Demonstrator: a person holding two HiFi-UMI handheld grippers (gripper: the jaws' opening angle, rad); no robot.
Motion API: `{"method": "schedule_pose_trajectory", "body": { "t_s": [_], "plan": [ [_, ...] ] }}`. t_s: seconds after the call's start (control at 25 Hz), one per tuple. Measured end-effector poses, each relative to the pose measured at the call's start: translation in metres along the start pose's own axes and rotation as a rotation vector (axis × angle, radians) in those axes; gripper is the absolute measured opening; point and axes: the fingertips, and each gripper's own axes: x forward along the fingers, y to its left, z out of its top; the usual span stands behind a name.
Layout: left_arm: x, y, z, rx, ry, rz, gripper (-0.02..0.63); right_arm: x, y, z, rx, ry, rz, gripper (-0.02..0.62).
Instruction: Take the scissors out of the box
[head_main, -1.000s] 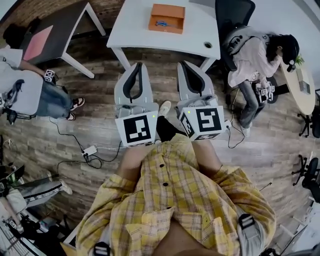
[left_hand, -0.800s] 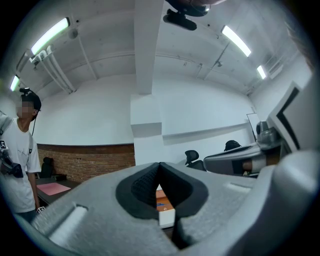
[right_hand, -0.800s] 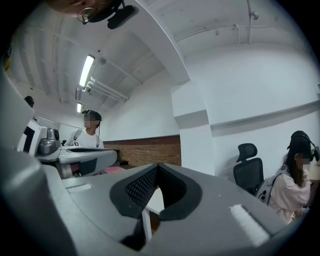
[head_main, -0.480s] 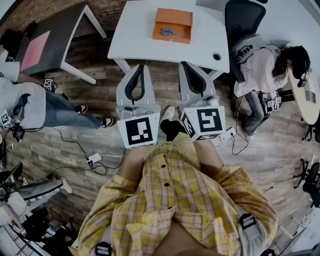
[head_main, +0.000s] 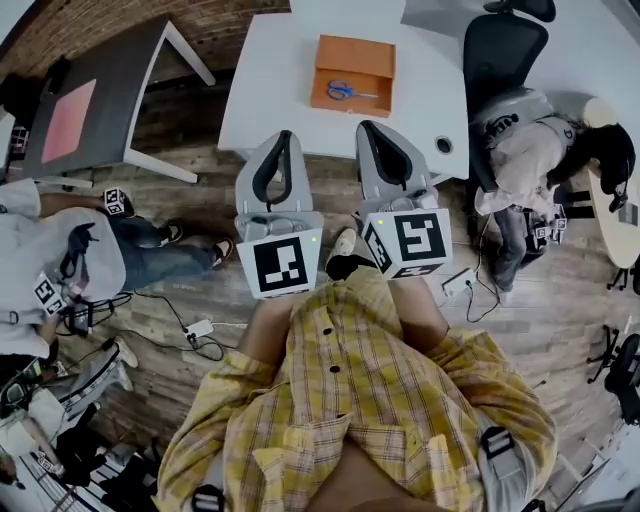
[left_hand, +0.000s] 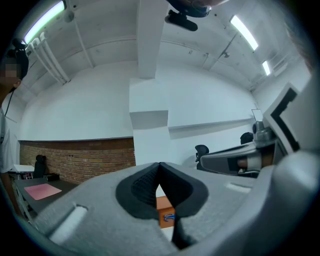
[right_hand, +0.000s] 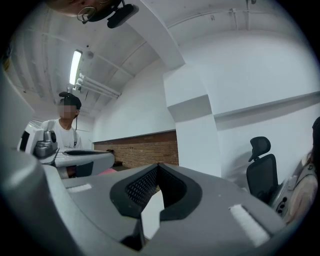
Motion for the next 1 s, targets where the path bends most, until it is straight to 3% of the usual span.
{"method": "schedule_pose_trajectory", "body": {
  "t_s": [0.52,0.72,1.0],
  "plan": [
    [0.124,0.002,-0.014,-0.009,0.022,-0.034,0.0,0.094,-0.077,0.001,0.016,0.015,-0.029,0.005],
    [0.127,-0.006,-0.029,-0.014,0.02,-0.039,0.0,0.093,-0.082,-0.016,0.009,0.04,-0.024,0.003],
    [0.153,0.014,-0.038,-0.026,0.052,-0.055,0.0,0.124,-0.084,-0.022,0.01,0.072,-0.026,0.005]
  ]
}}
